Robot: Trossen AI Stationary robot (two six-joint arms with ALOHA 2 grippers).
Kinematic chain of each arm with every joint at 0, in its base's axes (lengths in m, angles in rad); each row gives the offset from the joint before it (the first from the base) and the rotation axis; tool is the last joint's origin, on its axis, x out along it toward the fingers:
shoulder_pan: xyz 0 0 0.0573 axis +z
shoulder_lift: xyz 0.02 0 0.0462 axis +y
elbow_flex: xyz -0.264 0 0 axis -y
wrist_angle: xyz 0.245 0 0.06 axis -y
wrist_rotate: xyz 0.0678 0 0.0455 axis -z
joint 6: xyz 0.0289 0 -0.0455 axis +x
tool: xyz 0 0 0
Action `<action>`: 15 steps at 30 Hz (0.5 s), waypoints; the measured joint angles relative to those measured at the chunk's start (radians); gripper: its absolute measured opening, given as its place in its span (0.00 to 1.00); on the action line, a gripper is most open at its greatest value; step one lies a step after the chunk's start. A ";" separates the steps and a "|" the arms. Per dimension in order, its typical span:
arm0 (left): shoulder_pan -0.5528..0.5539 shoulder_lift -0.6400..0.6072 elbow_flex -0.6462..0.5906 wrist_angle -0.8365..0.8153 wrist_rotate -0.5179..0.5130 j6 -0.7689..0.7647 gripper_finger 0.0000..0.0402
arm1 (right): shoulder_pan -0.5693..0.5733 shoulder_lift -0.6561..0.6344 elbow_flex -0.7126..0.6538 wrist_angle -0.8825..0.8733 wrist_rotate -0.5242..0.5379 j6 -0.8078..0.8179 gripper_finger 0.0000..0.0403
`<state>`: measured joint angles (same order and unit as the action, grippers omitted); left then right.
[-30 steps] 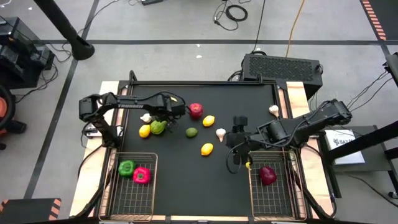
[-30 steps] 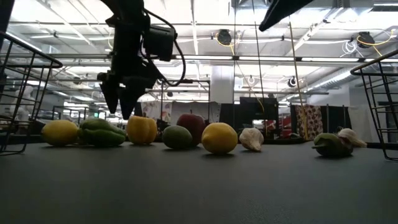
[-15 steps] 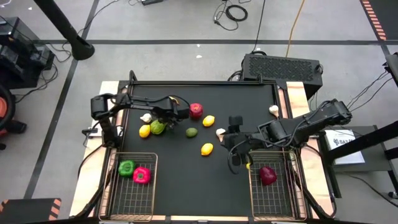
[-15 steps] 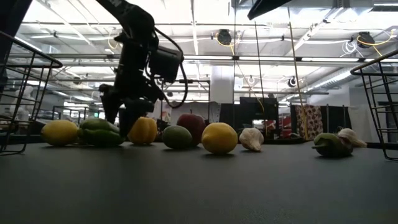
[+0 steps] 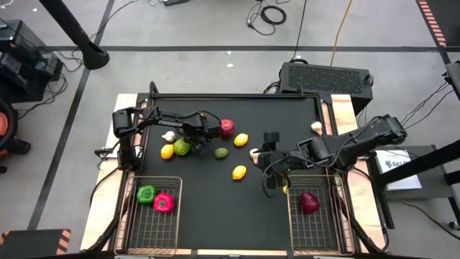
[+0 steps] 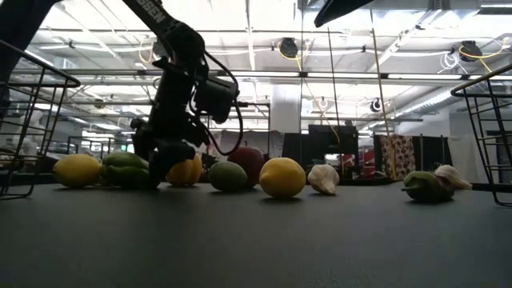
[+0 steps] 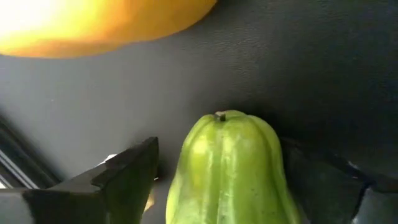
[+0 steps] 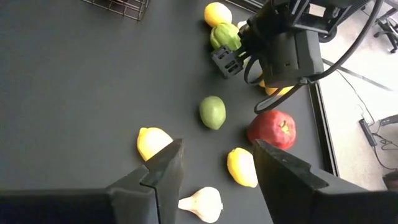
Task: Sort produce into baskets
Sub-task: Put the chayote into the left gold wire basket
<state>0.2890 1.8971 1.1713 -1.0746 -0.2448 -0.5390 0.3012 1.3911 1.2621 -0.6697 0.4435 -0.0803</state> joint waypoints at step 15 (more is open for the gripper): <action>-0.001 0.006 0.056 -0.057 0.016 0.079 0.59 | 0.000 0.000 0.000 0.000 0.000 -0.003 0.45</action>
<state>0.2878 1.9026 1.2268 -1.1319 -0.2287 -0.4603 0.3016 1.3911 1.2621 -0.6693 0.4435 -0.0831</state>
